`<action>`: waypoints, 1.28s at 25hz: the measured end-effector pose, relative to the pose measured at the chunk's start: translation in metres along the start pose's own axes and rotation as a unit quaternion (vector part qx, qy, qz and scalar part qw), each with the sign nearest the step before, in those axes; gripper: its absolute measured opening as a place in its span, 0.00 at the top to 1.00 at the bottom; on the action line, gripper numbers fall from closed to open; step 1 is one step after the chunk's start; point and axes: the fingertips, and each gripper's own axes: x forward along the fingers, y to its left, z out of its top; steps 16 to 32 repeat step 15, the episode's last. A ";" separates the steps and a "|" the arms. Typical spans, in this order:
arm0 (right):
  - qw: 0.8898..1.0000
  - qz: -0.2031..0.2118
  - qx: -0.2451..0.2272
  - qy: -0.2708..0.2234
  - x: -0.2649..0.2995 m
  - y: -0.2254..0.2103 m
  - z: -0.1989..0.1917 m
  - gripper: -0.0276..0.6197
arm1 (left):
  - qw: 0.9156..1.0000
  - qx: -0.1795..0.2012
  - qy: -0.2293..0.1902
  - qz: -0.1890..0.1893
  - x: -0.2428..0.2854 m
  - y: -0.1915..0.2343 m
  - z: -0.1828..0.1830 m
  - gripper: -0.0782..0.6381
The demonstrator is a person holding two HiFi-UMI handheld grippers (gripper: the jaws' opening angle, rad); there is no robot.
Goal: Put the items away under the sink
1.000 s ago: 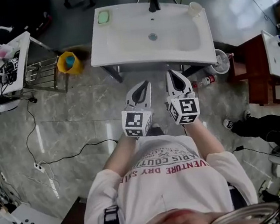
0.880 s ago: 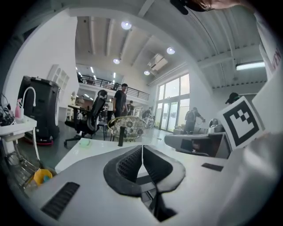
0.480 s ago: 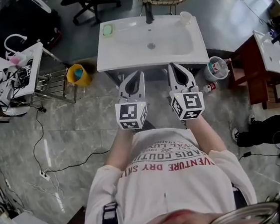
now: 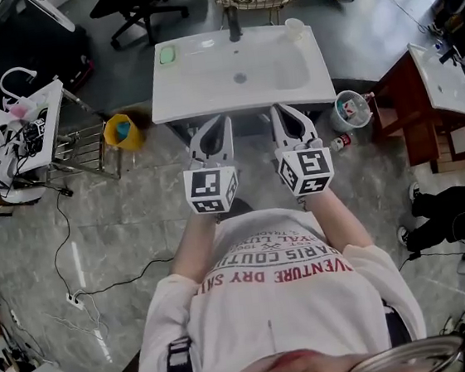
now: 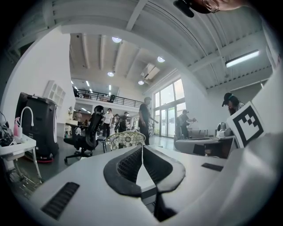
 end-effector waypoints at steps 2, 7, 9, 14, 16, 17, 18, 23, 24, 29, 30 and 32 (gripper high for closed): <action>1.000 -0.003 -0.008 0.008 -0.005 0.000 -0.007 0.92 | 1.000 0.001 -0.001 0.001 -0.002 -0.002 -0.003 0.85; 1.000 -0.010 -0.009 0.019 -0.014 -0.004 -0.010 0.92 | 1.000 0.000 0.002 -0.001 -0.002 -0.007 -0.001 0.85; 1.000 -0.010 -0.009 0.019 -0.013 -0.003 -0.010 0.92 | 1.000 0.000 0.004 -0.003 -0.002 -0.006 -0.001 0.85; 1.000 -0.010 -0.006 0.023 -0.008 -0.003 -0.014 0.92 | 1.000 -0.002 0.008 -0.005 0.002 -0.005 -0.004 0.85; 1.000 -0.010 -0.006 0.024 -0.008 -0.003 -0.015 0.92 | 1.000 -0.003 0.008 -0.005 0.002 -0.005 -0.005 0.85; 1.000 -0.010 -0.006 0.024 -0.008 -0.003 -0.015 0.92 | 1.000 -0.003 0.008 -0.005 0.002 -0.005 -0.005 0.85; 1.000 -0.010 -0.006 0.024 -0.008 -0.003 -0.015 0.92 | 1.000 -0.003 0.008 -0.005 0.002 -0.005 -0.005 0.85; 1.000 -0.010 -0.006 0.024 -0.008 -0.003 -0.015 0.92 | 1.000 -0.003 0.008 -0.005 0.002 -0.005 -0.005 0.85; 1.000 -0.010 -0.006 0.024 -0.008 -0.003 -0.015 0.92 | 1.000 -0.003 0.008 -0.005 0.002 -0.005 -0.005 0.85; 1.000 -0.010 -0.006 0.024 -0.008 -0.003 -0.015 0.92 | 1.000 -0.003 0.008 -0.005 0.002 -0.005 -0.005 0.85; 1.000 -0.010 -0.006 0.024 -0.008 -0.003 -0.015 0.92 | 1.000 -0.003 0.008 -0.005 0.002 -0.005 -0.005 0.85; 1.000 -0.010 -0.006 0.024 -0.008 -0.003 -0.015 0.92 | 1.000 -0.003 0.008 -0.005 0.002 -0.005 -0.005 0.85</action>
